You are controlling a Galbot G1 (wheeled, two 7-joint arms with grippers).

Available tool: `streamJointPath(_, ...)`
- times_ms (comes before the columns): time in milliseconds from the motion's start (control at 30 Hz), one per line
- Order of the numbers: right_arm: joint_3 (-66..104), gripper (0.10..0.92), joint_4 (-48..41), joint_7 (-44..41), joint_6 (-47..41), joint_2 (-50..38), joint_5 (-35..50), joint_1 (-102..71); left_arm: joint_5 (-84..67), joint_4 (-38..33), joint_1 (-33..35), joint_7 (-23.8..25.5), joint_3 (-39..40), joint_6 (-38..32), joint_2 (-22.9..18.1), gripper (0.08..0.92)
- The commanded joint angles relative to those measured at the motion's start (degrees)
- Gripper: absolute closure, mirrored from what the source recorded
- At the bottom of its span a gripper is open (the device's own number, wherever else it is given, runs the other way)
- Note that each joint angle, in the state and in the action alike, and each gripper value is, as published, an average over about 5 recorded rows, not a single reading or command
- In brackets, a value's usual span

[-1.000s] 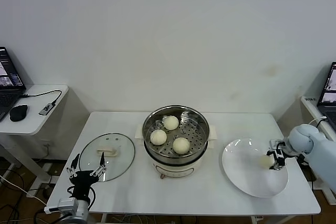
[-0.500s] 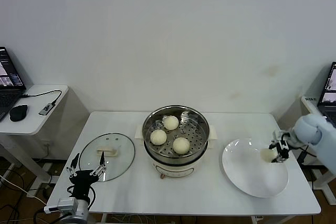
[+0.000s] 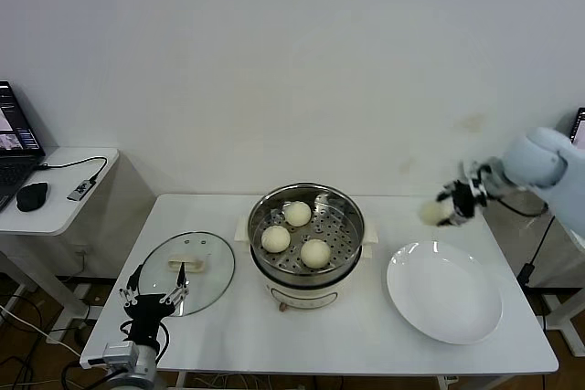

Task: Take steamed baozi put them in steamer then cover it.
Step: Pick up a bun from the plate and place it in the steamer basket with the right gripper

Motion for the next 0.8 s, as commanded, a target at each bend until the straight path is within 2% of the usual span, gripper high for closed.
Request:
streamJointPath(33, -15.9, 0.462, 2.1, 6.5, -10.1, 15.2, 18.1, 17.9, -0.1, 0.3, -0.1, 0.0, -0.2, 0.1, 0.0, 0.177)
streamJointPath(333, -15.8, 0.457, -1.7, 10.3, -15.2, 26.1, 19.7, 10.5, -0.1, 0.6, -0.1, 0.0, -0.8, 0.0, -0.8, 0.177)
streamJointPath(800, -16.6, 0.457, -6.0, 11.2, -16.6, 29.3, 13.7, 2.2, -0.2, 0.4, -0.1, 0.0, -1.0, -0.1, -1.3, 0.177)
